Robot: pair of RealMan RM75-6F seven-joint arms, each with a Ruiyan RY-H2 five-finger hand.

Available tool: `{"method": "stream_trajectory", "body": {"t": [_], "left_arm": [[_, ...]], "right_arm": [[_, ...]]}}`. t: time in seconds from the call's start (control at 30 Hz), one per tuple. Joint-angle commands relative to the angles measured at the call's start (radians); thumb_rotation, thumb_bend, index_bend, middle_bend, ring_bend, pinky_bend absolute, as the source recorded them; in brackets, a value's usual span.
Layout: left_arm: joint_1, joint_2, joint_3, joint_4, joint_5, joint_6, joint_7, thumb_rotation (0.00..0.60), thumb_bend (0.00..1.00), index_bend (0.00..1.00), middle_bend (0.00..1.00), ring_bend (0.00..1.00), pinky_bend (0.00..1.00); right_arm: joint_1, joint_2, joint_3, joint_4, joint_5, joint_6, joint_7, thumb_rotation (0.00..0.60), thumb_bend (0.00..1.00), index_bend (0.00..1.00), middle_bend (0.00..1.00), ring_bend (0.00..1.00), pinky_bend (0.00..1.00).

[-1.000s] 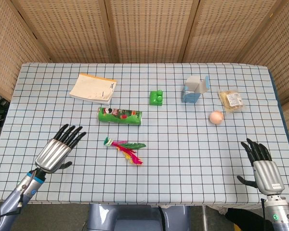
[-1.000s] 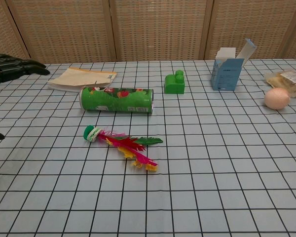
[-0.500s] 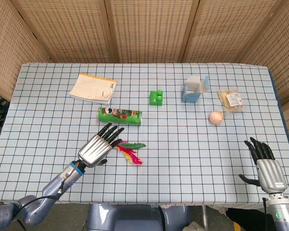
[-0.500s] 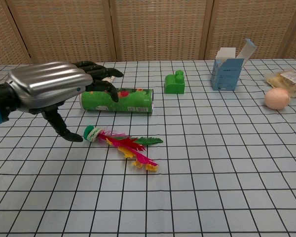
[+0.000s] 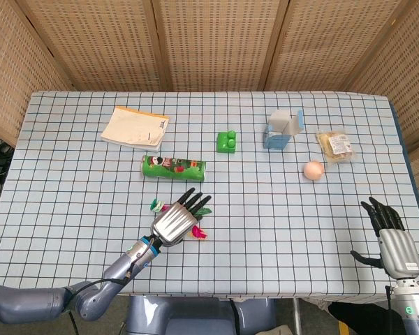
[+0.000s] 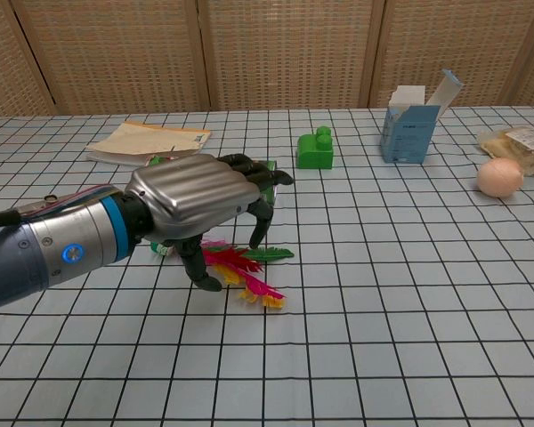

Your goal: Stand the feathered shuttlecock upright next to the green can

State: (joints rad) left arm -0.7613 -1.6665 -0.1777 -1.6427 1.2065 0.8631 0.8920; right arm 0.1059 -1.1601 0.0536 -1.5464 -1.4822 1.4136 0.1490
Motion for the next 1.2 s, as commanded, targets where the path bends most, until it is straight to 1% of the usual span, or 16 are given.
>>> {"method": "stream_trajectory", "body": {"t": [0.03,0.17,0.27,0.33,0.4,0.47,0.5,1.07,1.2], "left_arm": [[-0.019,-0.032,0.008,0.028,-0.033,0.001,0.021,0.6,0.08,0.5,0.0,0.0,0.0],[-0.035,-0.055,0.018,0.048,-0.056,0.004,0.036,0.6,0.11,0.5,0.0,0.0,0.0],[-0.048,-0.071,0.021,0.064,-0.069,0.008,0.043,0.6,0.15,0.51,0.0,0.0,0.0],[-0.057,-0.084,0.022,0.075,-0.086,0.008,0.047,0.6,0.16,0.51,0.0,0.0,0.0],[-0.068,-0.096,0.024,0.087,-0.102,0.011,0.058,0.6,0.19,0.52,0.0,0.0,0.0],[-0.077,-0.105,0.024,0.096,-0.112,0.012,0.065,0.6,0.26,0.52,0.0,0.0,0.0],[-0.081,-0.11,0.024,0.1,-0.116,0.013,0.068,0.6,0.27,0.52,0.0,0.0,0.0],[-0.125,-0.177,0.059,0.157,-0.158,0.037,0.086,0.6,0.28,0.53,0.0,0.0,0.0],[-0.132,-0.198,0.059,0.184,-0.164,0.049,0.087,0.6,0.34,0.55,0.0,0.0,0.0]], "right_arm": [[-0.001,0.002,0.001,0.001,-0.004,0.005,0.009,0.6,0.01,0.01,0.0,0.0,0.0],[-0.002,0.001,0.003,0.004,-0.006,0.009,0.017,0.6,0.01,0.01,0.0,0.0,0.0],[-0.002,-0.001,0.003,0.006,-0.007,0.01,0.021,0.6,0.01,0.01,0.0,0.0,0.0],[-0.003,-0.001,0.003,0.007,-0.008,0.012,0.025,0.6,0.01,0.01,0.0,0.0,0.0],[-0.003,-0.001,0.005,0.008,-0.008,0.014,0.031,0.6,0.01,0.01,0.0,0.0,0.0],[-0.003,0.0,0.005,0.009,-0.008,0.014,0.037,0.6,0.01,0.01,0.0,0.0,0.0],[-0.003,0.001,0.006,0.01,-0.007,0.014,0.04,0.6,0.01,0.01,0.0,0.0,0.0],[-0.004,0.006,0.01,0.015,-0.004,0.012,0.079,0.6,0.01,0.01,0.0,0.0,0.0],[-0.002,0.007,0.009,0.016,-0.006,0.01,0.086,0.6,0.01,0.01,0.0,0.0,0.0]]}}
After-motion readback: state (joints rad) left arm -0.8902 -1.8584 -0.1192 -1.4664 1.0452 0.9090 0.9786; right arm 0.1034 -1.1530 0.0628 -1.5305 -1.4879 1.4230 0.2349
